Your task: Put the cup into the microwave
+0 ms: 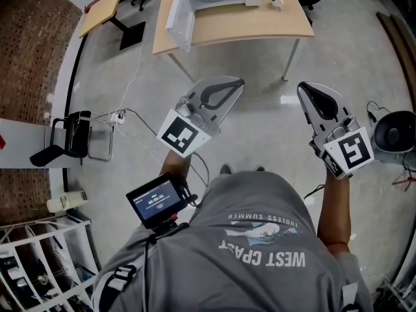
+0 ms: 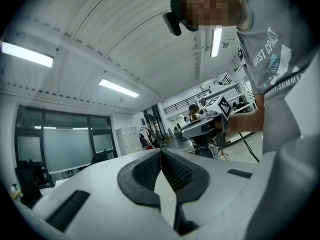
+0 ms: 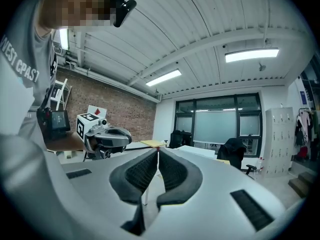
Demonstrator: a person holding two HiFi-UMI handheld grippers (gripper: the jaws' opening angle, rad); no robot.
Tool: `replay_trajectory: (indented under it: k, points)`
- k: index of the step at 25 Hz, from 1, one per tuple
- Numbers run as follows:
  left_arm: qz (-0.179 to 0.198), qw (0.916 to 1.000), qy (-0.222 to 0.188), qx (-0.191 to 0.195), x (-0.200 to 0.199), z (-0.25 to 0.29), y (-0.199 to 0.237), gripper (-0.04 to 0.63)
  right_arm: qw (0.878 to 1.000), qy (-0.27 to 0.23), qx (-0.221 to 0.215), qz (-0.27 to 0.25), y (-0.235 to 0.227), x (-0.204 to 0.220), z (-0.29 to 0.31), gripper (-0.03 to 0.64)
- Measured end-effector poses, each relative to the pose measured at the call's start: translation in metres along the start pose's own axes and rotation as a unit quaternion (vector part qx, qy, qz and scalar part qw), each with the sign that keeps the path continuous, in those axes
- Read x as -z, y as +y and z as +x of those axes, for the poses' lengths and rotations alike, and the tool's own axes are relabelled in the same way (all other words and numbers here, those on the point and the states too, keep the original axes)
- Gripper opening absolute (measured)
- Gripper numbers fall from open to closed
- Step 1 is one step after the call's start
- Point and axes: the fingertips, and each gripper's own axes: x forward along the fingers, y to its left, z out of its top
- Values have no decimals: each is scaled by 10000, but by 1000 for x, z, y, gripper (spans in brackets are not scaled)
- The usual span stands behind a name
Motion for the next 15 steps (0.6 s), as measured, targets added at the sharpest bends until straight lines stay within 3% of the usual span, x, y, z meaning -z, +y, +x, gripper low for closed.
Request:
replay_trajectory:
  k: [5,15]
  points:
    - [26,9999,8,-124,5,27,-10,21,10000,-17,-51,-54,-29,10,-13,20]
    - [-79,9997,195,-94,25,66,14,21,9999,23,-145,92,-71,24,13,20]
